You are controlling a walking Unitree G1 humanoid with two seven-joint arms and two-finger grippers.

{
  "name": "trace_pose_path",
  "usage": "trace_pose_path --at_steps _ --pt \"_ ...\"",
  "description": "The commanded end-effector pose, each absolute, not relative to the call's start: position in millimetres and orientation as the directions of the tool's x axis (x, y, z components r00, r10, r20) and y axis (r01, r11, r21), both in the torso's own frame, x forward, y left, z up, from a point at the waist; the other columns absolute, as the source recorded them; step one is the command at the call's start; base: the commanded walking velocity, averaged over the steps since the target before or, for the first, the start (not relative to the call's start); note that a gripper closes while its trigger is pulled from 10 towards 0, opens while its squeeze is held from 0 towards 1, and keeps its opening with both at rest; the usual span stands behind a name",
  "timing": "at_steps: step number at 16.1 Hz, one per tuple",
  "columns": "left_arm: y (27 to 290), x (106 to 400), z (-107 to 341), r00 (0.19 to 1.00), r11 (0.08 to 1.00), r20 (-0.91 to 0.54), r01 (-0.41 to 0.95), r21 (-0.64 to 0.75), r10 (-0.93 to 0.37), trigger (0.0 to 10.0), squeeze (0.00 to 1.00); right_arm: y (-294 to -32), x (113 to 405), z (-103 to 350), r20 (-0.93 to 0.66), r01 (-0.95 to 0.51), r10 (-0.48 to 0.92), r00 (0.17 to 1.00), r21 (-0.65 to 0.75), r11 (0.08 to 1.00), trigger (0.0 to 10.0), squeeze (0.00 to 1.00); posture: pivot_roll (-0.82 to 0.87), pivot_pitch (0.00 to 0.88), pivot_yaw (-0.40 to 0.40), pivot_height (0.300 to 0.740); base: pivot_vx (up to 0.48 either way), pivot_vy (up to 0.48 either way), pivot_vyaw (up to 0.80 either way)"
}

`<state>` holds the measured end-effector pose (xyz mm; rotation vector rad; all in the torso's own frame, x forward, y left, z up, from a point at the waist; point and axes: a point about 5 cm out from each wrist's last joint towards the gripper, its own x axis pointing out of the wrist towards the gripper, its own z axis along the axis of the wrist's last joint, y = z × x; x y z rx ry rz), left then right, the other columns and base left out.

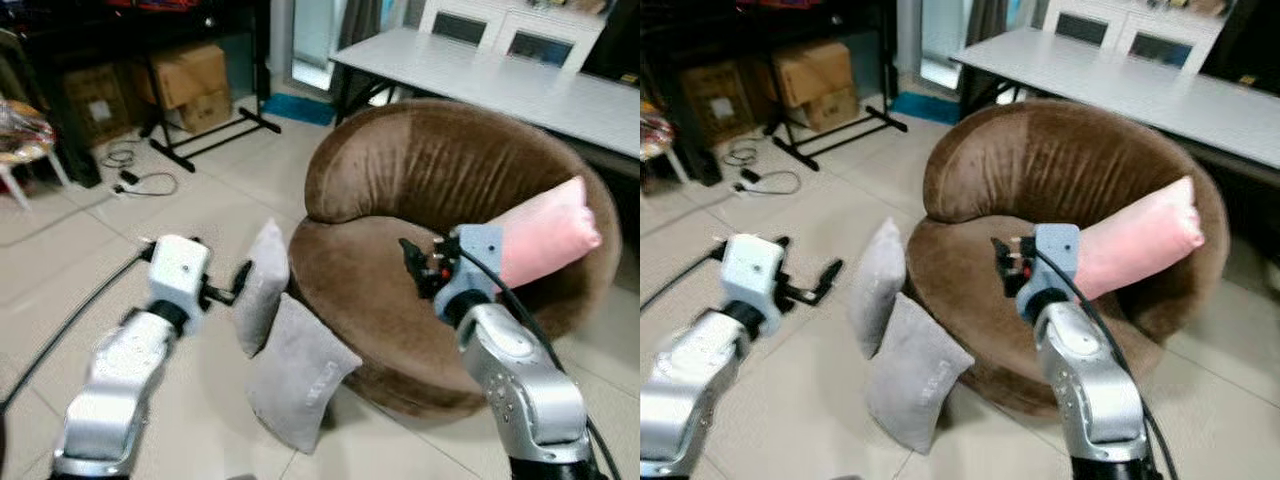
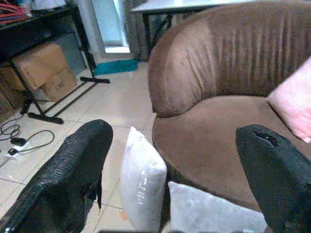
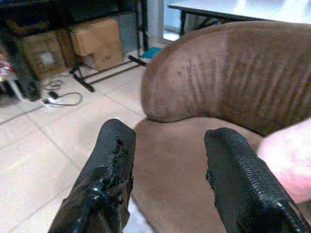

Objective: Move the pillow to the sofa from floor

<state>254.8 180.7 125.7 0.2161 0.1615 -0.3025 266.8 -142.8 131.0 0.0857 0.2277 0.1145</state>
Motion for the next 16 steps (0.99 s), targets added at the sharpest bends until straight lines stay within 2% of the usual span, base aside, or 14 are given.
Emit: trace_pose_path --at_steps 1,5,8,10,13,16 --pt "181.8 257.9 130.5 0.945 0.929 -0.174 0.308 0.204 -0.276 10.0 0.0 -144.7 268.9 131.8 -0.217 -0.088 0.106 0.971 0.092 0.992 10.0 0.0 -0.08 0.0 -0.062 0.74 0.356 0.0 0.0" --pt "182.5 259.5 130.4 0.944 0.926 -0.179 0.313 0.213 -0.278 10.0 0.0 -143.3 269.3 132.8 -0.214 -0.1 0.113 0.97 0.071 0.993 10.0 0.0 -0.09 0.0 -0.055 0.74 0.357 0.0 0.0" --pt "182.6 260.1 130.4 0.944 0.925 -0.18 0.313 0.217 -0.277 10.0 0.0 -143.5 269.7 133.1 -0.212 -0.092 0.106 0.971 0.074 0.993 10.0 0.0 -0.08 0.0 -0.058 0.74 0.356 0.0 0.75" --pt "182.9 260.4 130.5 0.944 0.924 -0.18 0.312 0.22 -0.276 10.0 0.0 -144.8 270.0 132.9 -0.209 -0.08 0.097 0.973 0.089 0.993 10.0 0.0 -0.08 0.0 -0.058 0.74 0.358 0.0 0.0" --pt "182.9 262.2 131.9 0.953 0.921 -0.16 0.291 0.26 -0.256 10.0 0.0 -145.0 268.8 132.9 -0.196 -0.109 0.124 0.973 0.088 0.99 10.0 0.0 -0.08 0.0 -0.052 0.74 0.0 0.0 0.0" --pt "184.2 261.7 132.3 0.956 0.921 -0.154 0.284 0.268 -0.251 10.0 0.0 -146.1 266.2 131.4 -0.183 -0.125 0.143 0.973 0.109 0.986 10.0 0.0 -0.08 0.0 -0.049 0.716 0.0 0.0 0.0"
